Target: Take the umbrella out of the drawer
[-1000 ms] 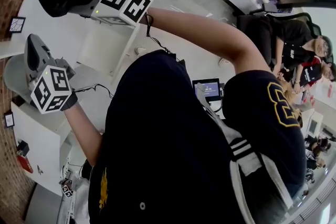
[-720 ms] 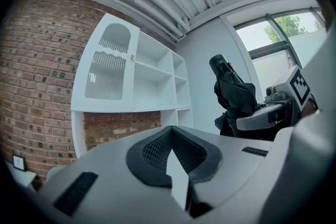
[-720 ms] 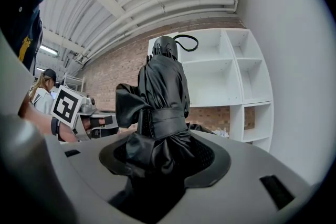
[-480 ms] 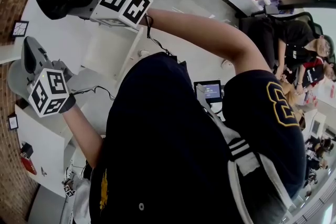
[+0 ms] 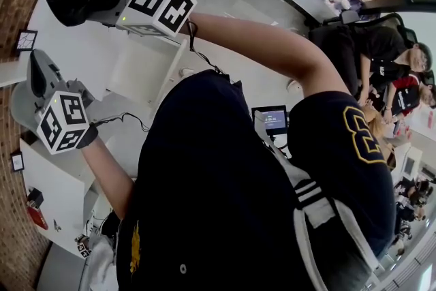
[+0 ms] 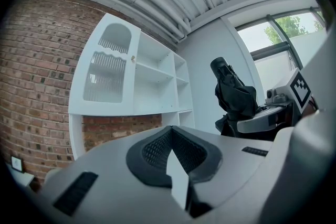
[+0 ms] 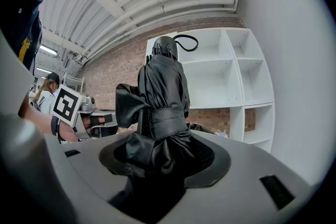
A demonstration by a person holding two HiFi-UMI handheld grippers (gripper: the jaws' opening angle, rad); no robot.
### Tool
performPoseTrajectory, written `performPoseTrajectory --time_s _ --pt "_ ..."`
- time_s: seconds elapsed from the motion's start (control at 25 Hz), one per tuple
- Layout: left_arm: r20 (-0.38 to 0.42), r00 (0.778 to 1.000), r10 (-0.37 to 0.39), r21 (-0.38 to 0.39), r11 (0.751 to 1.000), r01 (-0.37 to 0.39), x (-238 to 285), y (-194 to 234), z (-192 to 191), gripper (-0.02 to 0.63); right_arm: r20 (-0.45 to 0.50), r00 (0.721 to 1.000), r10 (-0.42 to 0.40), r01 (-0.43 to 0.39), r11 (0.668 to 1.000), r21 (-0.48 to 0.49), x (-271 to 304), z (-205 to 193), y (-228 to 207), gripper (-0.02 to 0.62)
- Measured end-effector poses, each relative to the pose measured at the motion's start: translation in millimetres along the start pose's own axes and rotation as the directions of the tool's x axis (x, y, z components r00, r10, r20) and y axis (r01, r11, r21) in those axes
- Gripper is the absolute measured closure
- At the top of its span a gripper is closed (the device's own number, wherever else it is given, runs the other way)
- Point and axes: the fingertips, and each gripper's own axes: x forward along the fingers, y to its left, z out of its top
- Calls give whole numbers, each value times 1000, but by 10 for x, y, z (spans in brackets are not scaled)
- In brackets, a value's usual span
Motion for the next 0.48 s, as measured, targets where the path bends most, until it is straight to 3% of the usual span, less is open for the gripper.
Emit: performPoseTrajectory --time_s 0.48 --pt "-1 1000 -5 -6 1000 5 47 -35 -35 589 -2 1000 -7 7 1000 -1 5 -6 -72 339"
